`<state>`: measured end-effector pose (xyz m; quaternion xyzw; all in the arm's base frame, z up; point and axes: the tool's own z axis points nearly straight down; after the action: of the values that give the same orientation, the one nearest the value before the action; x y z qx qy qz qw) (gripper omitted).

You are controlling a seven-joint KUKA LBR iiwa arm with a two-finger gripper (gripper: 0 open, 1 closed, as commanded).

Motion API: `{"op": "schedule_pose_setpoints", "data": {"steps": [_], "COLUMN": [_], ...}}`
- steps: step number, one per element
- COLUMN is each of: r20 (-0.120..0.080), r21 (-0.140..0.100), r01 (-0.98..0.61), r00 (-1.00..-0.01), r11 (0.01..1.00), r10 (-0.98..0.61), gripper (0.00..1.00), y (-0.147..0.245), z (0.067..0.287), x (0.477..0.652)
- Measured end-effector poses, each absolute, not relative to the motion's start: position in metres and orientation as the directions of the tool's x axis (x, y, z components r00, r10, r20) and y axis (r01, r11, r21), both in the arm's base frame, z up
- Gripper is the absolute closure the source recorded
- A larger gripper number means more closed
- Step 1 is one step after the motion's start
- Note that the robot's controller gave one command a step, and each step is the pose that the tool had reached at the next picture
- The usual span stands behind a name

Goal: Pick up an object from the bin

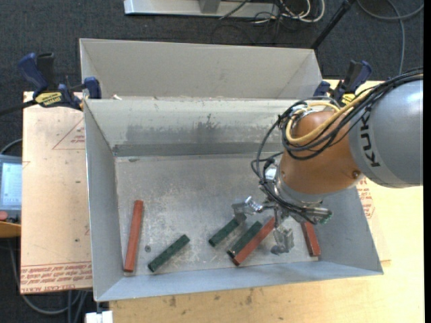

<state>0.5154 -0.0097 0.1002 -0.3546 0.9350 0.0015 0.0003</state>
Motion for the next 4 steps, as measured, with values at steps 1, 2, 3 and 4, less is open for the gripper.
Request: {"op": "schedule_pose_setpoints", "data": {"steps": [1,2,3,4], "r20": [-0.007,-0.003,-0.003,-0.005], "r21": [-0.004,-0.002,-0.003,-0.004], "r01": [-0.870,-0.869,-0.869,-0.868], "r00": [-0.493,-0.494,-0.494,-0.497], "r11": [0.493,0.494,0.494,0.497], "r10": [-0.870,-0.869,-0.869,-0.868], "gripper": [0.00,0.00,1.00,1.00], "y": [-0.008,-0.007,-0.007,-0.006], "z": [0.071,0.072,0.073,0.120], "x": [0.522,0.523,0.524,0.525]}}
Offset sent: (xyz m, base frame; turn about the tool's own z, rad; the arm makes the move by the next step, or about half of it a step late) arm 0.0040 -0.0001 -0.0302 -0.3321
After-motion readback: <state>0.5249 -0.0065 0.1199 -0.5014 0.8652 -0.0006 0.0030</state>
